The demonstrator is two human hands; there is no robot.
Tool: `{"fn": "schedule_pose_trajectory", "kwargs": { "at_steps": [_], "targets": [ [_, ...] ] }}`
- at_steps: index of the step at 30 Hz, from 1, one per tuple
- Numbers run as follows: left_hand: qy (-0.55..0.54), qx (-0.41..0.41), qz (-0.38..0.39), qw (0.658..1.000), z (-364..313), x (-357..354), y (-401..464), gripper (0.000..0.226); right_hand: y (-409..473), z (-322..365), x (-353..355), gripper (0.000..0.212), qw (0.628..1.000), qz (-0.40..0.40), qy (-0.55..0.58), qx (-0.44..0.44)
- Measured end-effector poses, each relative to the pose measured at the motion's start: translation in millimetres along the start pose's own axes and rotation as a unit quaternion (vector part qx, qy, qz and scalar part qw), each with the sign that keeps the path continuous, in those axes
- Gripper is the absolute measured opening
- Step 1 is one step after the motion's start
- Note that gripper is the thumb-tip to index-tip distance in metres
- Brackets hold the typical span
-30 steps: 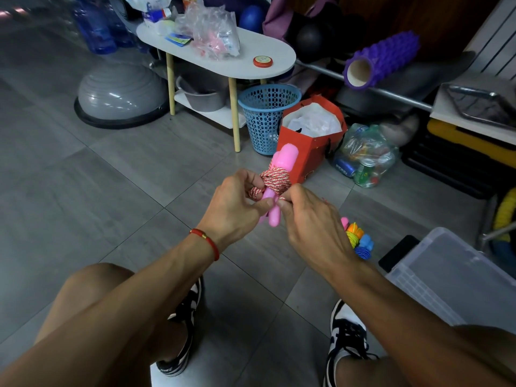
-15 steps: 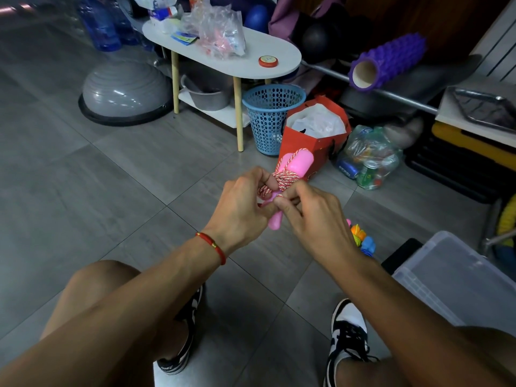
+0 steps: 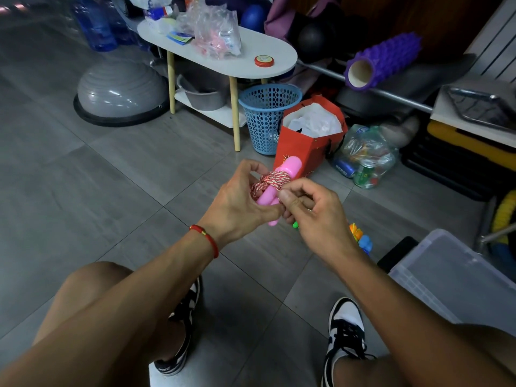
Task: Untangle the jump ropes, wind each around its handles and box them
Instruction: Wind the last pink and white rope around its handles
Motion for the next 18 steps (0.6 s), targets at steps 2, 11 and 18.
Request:
{"fn": "schedule_pose_trajectory", "kwargs": {
  "at_steps": [2, 11, 18],
  "targets": [
    [0.001, 0.009, 0.011, 1.000, 2.3, -2.8, 2.2, 0.061, -1.8, -0.1, -1.1, 0.008, 1.000, 0.003, 0.004, 0.001],
    [-0.033, 0.066, 0.081, 0.994, 17.0, -14.9, -1.2, 0.068, -5.4, -0.2, -2.4, 0.007, 1.000, 0.017, 0.021, -0.004],
    [-0.050, 0.095, 0.151, 0.983, 19.4, -29.0, -8.4, 0.062, -1.5, -2.6, -7.2, 0.011, 0.997, 0.021, 0.069, -0.027]
  ]
}}
Point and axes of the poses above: each hand's wrist, its own y-axis towards the middle knuckle, its own x-axis out of the back of the hand, z = x × y, the point moved 10 cm from there along y, towards the middle knuckle, and after that the axes turned 14 degrees about y, right-handed, at the moved point
